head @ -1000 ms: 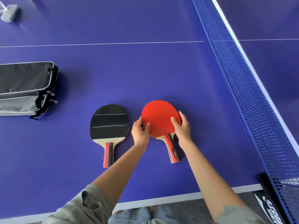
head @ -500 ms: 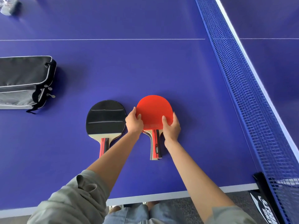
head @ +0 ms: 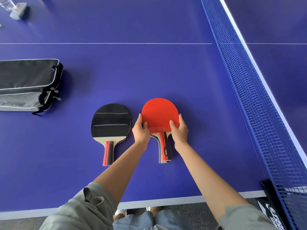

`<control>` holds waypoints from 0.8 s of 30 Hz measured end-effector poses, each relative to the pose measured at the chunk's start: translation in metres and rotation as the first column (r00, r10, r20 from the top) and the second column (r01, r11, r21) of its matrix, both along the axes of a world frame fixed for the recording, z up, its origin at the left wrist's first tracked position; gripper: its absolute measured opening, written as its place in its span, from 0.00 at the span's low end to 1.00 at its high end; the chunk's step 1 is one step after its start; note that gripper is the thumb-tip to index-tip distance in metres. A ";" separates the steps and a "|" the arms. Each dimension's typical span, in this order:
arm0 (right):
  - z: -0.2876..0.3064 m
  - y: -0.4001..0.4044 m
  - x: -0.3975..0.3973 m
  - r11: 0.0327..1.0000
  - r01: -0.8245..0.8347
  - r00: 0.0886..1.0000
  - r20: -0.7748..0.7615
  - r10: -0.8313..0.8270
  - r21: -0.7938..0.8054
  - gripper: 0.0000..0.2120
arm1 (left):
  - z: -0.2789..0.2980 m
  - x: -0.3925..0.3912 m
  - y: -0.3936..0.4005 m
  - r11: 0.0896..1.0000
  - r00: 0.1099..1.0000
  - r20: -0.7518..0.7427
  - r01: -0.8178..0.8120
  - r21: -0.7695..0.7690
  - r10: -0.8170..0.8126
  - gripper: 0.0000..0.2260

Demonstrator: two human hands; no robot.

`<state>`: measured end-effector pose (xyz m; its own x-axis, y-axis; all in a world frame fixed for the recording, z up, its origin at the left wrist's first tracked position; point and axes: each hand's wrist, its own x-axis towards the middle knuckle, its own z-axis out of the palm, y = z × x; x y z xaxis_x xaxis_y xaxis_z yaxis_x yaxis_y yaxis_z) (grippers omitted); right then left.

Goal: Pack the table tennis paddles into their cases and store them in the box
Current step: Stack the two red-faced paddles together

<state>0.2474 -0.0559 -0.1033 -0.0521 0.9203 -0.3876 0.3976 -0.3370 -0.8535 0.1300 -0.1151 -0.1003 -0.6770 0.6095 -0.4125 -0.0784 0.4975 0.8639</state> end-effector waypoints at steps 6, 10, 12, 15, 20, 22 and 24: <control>0.002 0.001 0.004 0.998 -0.056 0.998 0.041 0.056 0.011 0.29 | -0.002 -0.005 -0.002 0.983 0.964 -0.204 0.158 -0.089 -0.173 0.22; 0.006 0.003 -0.003 0.999 -0.035 0.998 0.058 0.035 0.000 0.28 | 0.003 -0.014 0.000 0.946 0.903 -0.298 0.264 -0.187 -0.311 0.23; 0.009 0.003 -0.006 0.998 -0.059 0.989 0.137 0.054 0.036 0.28 | 0.008 -0.017 -0.002 0.924 0.868 -0.326 0.317 -0.215 -0.374 0.23; 0.019 -0.001 -0.022 0.962 -0.155 0.955 0.282 0.089 0.225 0.25 | 0.020 -0.030 -0.011 0.902 0.790 -0.435 0.394 -0.179 -0.431 0.21; 0.038 -0.010 -0.087 0.697 -0.642 0.728 0.541 0.422 0.320 0.21 | 0.040 -0.090 -0.036 0.837 0.538 -0.643 0.389 -0.385 -0.545 0.18; 0.043 -0.015 -0.122 0.563 -0.788 0.562 0.666 0.491 0.250 0.23 | 0.049 -0.121 -0.048 0.807 0.478 -0.650 0.322 -0.495 -0.590 0.21; 0.050 -0.021 -0.157 0.483 -0.857 0.445 0.732 0.517 0.180 0.24 | 0.056 -0.154 -0.063 0.780 0.439 -0.649 0.262 -0.569 -0.621 0.22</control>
<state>0.0905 -0.0767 -0.0532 -0.7108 0.6917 -0.1276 0.6880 0.6459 -0.3309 -0.0241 -0.1781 -0.0444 -0.4920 0.8629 -0.1156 0.8384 0.5054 0.2041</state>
